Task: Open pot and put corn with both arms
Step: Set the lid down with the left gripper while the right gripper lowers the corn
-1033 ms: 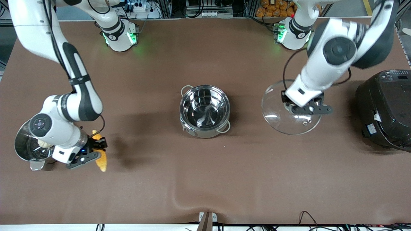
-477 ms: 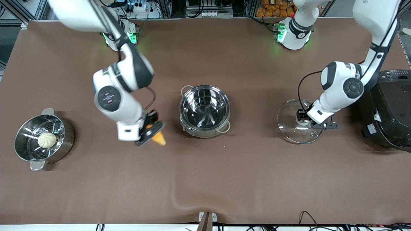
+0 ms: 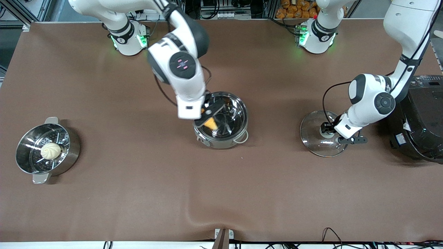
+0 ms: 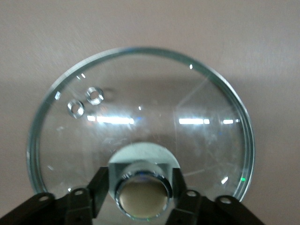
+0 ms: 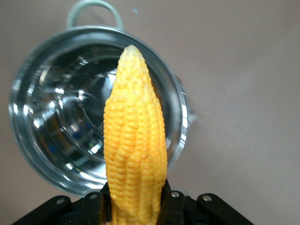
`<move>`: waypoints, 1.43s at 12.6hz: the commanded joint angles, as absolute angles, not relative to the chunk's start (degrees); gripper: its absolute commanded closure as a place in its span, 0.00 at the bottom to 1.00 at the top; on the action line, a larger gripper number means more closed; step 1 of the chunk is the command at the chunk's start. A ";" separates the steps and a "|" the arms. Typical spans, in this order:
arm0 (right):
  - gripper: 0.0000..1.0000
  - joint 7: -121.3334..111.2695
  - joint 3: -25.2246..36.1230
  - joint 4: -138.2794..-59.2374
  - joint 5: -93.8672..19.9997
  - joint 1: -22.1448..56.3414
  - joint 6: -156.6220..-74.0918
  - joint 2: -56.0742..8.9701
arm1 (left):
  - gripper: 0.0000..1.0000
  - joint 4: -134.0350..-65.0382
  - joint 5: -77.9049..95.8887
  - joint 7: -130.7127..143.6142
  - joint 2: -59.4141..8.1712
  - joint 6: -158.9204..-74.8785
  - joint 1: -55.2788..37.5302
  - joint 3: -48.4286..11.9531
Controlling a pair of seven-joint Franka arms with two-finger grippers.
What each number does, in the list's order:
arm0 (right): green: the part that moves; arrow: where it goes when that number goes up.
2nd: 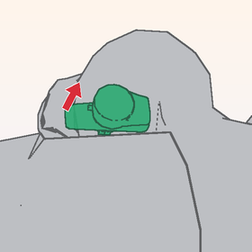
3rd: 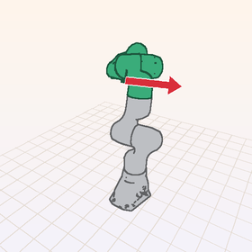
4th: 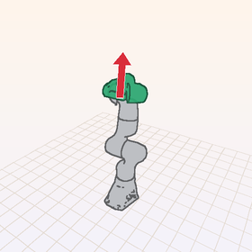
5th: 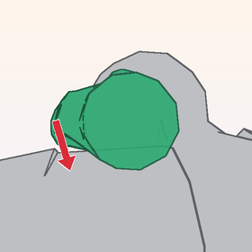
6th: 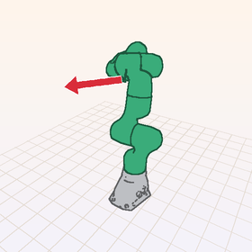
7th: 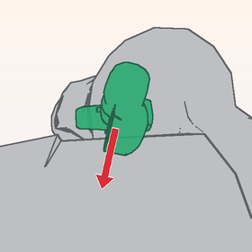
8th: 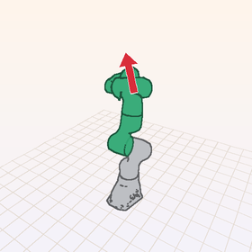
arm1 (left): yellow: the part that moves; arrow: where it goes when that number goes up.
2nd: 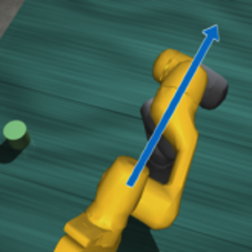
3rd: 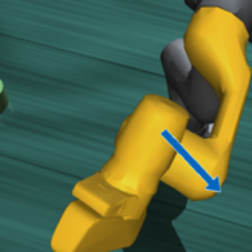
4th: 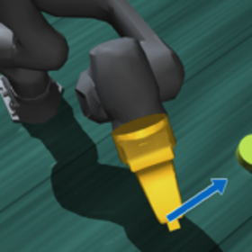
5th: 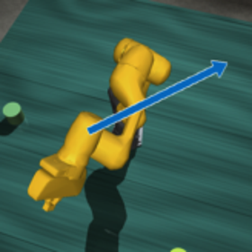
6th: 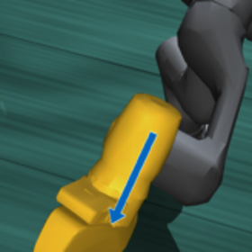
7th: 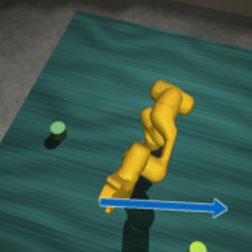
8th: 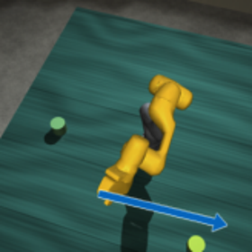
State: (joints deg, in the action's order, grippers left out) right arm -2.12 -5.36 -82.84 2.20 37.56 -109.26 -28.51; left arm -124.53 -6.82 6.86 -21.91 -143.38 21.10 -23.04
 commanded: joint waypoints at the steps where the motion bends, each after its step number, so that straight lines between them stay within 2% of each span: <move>1: 1.00 -1.23 -4.57 -81.83 7.10 41.91 -113.62 -32.60 | 0.00 -116.14 -5.80 6.68 -21.98 -136.10 20.92 -23.64; 5: 1.00 -1.32 -4.48 -81.21 11.33 44.38 -118.03 -36.82 | 0.00 -91.28 -6.33 7.99 -21.97 -102.03 18.91 -24.26; 7: 1.00 -1.23 -4.48 -80.86 11.95 44.47 -118.65 -37.70 | 0.00 -85.71 -6.50 8.17 -20.14 -94.25 18.72 -24.43; 9: 1.00 -1.23 -4.48 -80.95 12.04 44.91 -121.28 -39.19 | 0.00 -85.52 -7.81 7.66 -15.41 -93.25 18.63 -24.52; 10: 0.85 -1.14 -4.48 -80.86 11.95 45.09 -121.29 -39.46 | 0.00 -85.43 -8.00 7.12 -13.55 -91.95 18.72 -24.78; 11: 0.01 -1.14 -4.48 -80.95 11.78 45.00 -121.20 -39.29 | 0.00 -85.26 -7.91 7.12 -12.40 -91.41 18.81 -25.74; 14: 0.00 -1.05 -4.40 -81.03 11.34 44.65 -120.24 -37.62 | 0.00 -83.76 -8.08 8.09 -8.89 -91.41 18.72 -29.60; 18: 0.00 2.54 -4.48 -80.95 10.46 42.02 -110.41 -31.22 | 0.00 -84.20 -7.91 7.91 -6.42 -91.32 19.07 -30.15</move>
